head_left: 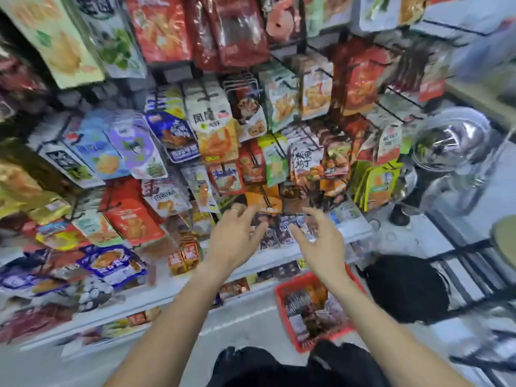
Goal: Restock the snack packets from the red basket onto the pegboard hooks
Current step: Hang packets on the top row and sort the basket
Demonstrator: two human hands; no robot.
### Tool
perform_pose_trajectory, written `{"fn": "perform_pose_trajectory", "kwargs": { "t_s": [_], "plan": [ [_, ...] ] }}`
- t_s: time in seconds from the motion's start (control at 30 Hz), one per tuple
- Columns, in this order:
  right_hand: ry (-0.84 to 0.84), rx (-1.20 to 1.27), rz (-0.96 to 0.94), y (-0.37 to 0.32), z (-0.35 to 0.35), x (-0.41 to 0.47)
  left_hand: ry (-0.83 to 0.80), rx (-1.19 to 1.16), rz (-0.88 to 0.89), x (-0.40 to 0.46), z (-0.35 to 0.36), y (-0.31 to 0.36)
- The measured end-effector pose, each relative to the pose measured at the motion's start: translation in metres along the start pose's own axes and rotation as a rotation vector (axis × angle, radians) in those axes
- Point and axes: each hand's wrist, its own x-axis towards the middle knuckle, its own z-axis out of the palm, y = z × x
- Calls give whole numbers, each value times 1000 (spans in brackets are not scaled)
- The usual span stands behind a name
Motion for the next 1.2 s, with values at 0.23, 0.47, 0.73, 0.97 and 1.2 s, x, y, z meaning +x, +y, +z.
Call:
{"fn": "perform_pose_trajectory", "kwargs": {
  "t_s": [0.23, 0.47, 0.73, 0.97, 1.2],
  "plan": [
    [-153, -2, 408, 173, -43, -116, -542, -12, -123, -80, 162, 70],
    [-169, -23, 623, 251, -51, -147, -647, -56, -168, -98, 242, 98],
    [-123, 37, 765, 452, 47, -118, -713, -115, -109, -57, 463, 60],
    [-355, -232, 622, 674, 128, -65, -669, -136, -15, -35, 703, -8],
    [-832, -602, 240, 812, 199, -18, -650, -129, 224, -27, 875, -41]
  ]
}}
